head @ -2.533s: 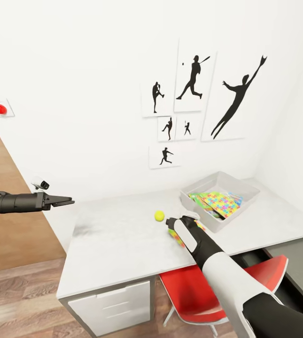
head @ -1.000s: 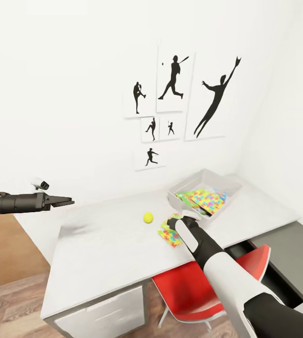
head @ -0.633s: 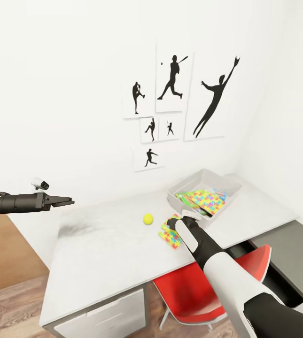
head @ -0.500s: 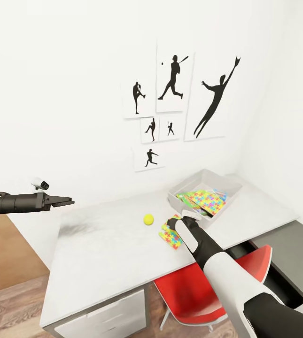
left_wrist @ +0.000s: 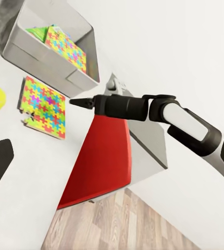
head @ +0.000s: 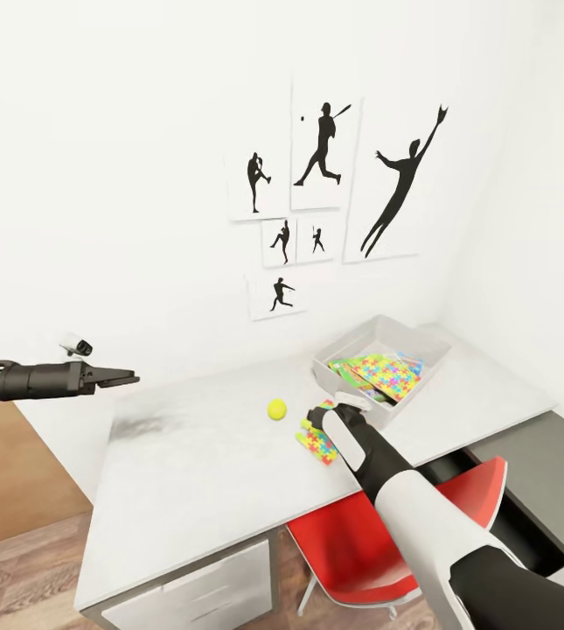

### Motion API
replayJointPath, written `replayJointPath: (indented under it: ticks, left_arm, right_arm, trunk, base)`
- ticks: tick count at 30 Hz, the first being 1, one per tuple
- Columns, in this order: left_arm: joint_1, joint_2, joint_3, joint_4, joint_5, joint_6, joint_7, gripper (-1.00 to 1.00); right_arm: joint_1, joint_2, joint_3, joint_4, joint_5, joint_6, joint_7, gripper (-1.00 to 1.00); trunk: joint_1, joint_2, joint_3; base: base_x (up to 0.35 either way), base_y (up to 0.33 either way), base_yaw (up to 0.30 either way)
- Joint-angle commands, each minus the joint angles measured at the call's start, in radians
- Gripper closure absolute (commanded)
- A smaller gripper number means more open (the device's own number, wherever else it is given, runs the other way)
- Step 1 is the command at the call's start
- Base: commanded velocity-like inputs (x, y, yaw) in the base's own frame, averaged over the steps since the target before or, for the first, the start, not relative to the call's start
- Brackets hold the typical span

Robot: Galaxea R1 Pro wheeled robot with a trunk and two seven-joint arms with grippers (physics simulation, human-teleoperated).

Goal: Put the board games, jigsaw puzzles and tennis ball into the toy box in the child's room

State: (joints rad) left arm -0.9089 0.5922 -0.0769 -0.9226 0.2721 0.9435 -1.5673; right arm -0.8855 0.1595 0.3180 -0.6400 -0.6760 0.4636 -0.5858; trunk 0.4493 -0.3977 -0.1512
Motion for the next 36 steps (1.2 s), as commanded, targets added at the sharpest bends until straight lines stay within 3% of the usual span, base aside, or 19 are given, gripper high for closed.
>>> replayJointPath:
  ticks: [1,6,36]
  left_arm:
    - [0.001,-0.001,-0.004,-0.002,0.003,0.011,-0.004,-1.0]
    - [0.011,-0.009,-0.007,-0.014,0.004,0.011,-0.004,-1.0]
    - [0.022,-0.008,-0.004,-0.018,0.004,0.011,-0.004,-1.0]
  right_arm:
    - [-0.001,0.001,0.004,-0.001,-0.008,0.002,-0.009,-1.0]
    - [-0.001,0.015,0.003,0.003,-0.007,0.001,-0.013,-1.0]
    - [-0.001,0.015,0.001,0.023,-0.006,-0.069,-0.006,-1.0]
  trunk:
    - [0.001,-0.002,-0.002]
    - [0.001,-0.002,-0.002]
    - [0.001,-0.002,-0.002]
  base:
    - [0.0,0.0,0.0]
    - [0.0,0.0,0.0]
    - [0.022,0.05,0.0]
